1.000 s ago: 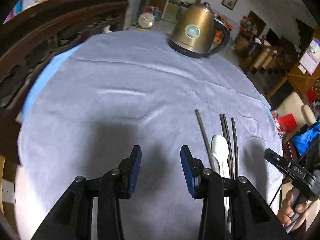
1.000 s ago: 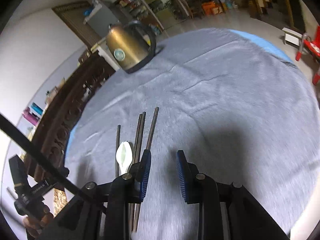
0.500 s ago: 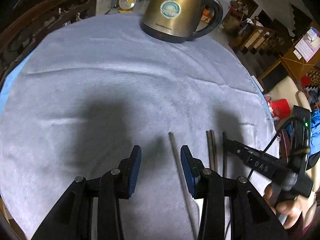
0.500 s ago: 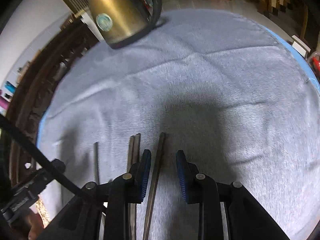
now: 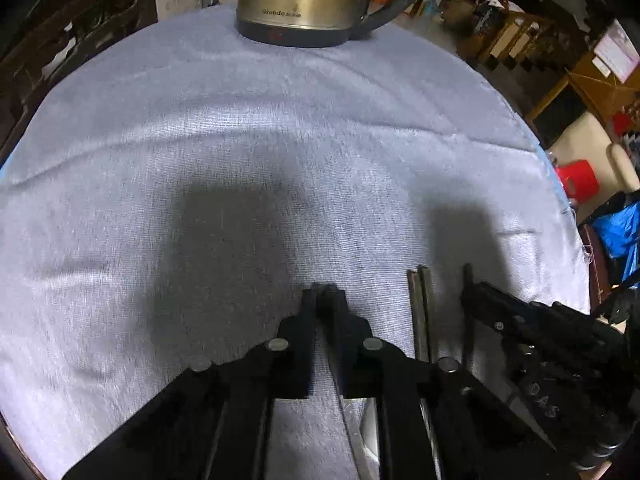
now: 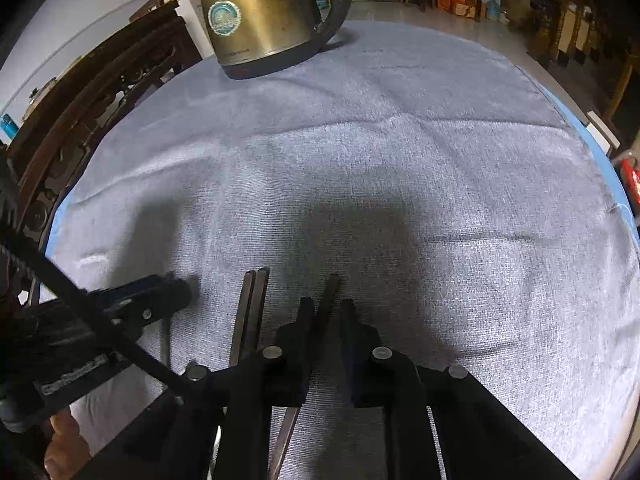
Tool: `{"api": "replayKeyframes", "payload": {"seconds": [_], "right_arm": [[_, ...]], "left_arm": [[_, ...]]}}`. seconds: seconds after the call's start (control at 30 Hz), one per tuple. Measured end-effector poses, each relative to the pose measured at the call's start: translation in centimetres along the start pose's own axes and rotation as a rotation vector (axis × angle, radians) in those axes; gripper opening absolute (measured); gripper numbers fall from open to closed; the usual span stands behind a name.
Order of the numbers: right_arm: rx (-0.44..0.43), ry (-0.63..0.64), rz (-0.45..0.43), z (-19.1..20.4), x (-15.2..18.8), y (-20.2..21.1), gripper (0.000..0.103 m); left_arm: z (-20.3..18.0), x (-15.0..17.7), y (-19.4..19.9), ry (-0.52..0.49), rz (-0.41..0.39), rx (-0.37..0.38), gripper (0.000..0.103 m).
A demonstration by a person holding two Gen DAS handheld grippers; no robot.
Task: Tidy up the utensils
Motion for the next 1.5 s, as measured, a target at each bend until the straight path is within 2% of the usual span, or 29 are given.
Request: {"api": "replayKeyframes", "payload": {"seconds": [0.1,0.23,0.4,0.5,0.8,1.1,1.27,1.5], "right_arm": [[-0.038,-0.019,0.004,-0.3,0.3,0.1,0.007],[-0.106,-0.080,-0.003,-1.3,0.8,1.1,0.007],[-0.222,-0.151,-0.088,-3.1,0.5,4.9,0.007],[-0.263,-0.174,-0.148,-4.0,0.5,7.7,0.007],[-0.315,-0.204,-0.368,-5.9,2.4,17.1,0.006],[-0.320,-0.170,-0.567,-5.3,6.6,25.9,0.006],[-0.334,-0.141,-0.623,-4.5,8.3,28.9,0.006],[-0.356,-0.118,-0.670,-3.6,10.4,31.9,0.006]], "left_arm": [[1.0,0.3,0.3,0.031,-0.019,0.005,0.006],[2.6,0.6,2.5,0.059,-0.092,-0.009,0.006],[3.9,0.3,7.6,0.062,-0.222,-0.047,0.006],[4.6,0.4,11.0,0.061,-0.299,-0.072,0.006],[6.4,3.6,20.2,0.124,-0.484,-0.158,0.006],[6.9,8.9,26.5,0.259,-0.621,-0.174,0.005],[6.4,11.4,28.6,0.295,-0.662,-0.165,0.005],[4.3,13.2,31.2,0.259,-0.701,-0.166,0.005]]}}
Point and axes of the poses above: each gripper's, at about its wrist camera, not at the fingertips, and y roughly against the way its jaws point, z to its left, x to its underside, the point moved 10 cm from there along -y, roughly the way its jaws point, and after that the axes turned 11 degrees about -y, right-handed, at the moved point
